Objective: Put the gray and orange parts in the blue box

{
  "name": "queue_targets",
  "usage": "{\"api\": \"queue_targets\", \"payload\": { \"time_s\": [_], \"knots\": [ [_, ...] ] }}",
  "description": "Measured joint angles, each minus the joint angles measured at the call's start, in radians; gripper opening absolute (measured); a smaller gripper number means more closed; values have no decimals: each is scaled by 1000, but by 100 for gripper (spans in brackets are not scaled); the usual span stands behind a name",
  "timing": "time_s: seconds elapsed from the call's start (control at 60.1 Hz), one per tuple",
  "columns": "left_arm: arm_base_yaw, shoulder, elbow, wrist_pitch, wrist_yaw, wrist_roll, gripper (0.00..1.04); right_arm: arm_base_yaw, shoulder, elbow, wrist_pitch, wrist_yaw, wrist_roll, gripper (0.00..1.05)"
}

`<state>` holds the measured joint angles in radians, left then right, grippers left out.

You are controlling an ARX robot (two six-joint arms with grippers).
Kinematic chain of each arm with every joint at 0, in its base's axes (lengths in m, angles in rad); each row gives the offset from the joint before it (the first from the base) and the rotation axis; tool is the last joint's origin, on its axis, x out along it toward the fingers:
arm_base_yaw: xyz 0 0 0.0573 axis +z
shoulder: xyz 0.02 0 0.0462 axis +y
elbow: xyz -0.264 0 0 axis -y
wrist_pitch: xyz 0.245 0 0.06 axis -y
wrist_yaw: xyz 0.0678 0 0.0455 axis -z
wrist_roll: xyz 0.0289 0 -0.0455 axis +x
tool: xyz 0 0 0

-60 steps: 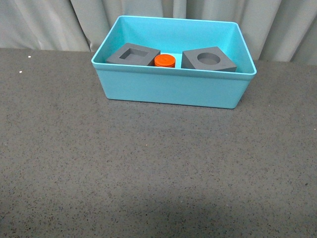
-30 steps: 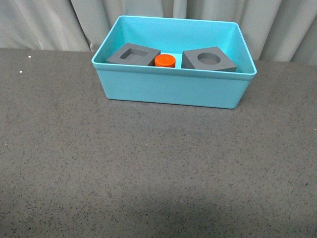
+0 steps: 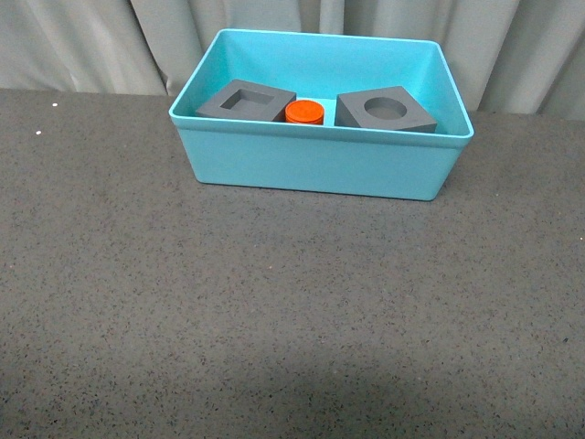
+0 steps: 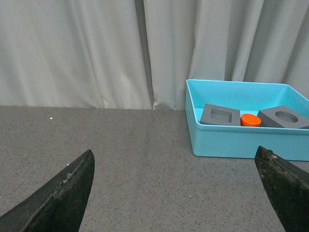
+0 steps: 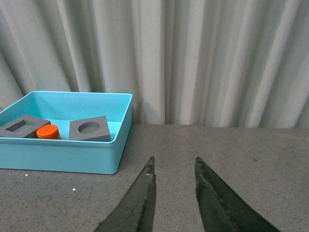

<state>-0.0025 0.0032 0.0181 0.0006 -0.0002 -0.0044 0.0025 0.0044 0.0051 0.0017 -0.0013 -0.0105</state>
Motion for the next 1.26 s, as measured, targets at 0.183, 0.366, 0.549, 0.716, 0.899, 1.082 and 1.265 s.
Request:
{"api": "queue_targets", "payload": {
  "time_s": [0.183,0.366,0.549,0.716,0.899,1.082,1.265],
  "knots": [
    [0,0,0,0,0,0,98,0,0,0,0,0,0,75],
    [0,0,0,0,0,0,98,0,0,0,0,0,0,94],
    [0,0,0,0,0,0,98,0,0,0,0,0,1,95],
    [0,0,0,0,0,0,98,0,0,0,0,0,1,95],
    [0,0,0,0,0,0,98,0,0,0,0,0,1,95],
    [0,0,0,0,0,0,98,0,0,0,0,0,1,95],
    [0,0,0,0,0,0,98,0,0,0,0,0,1,95]
  ]
}}
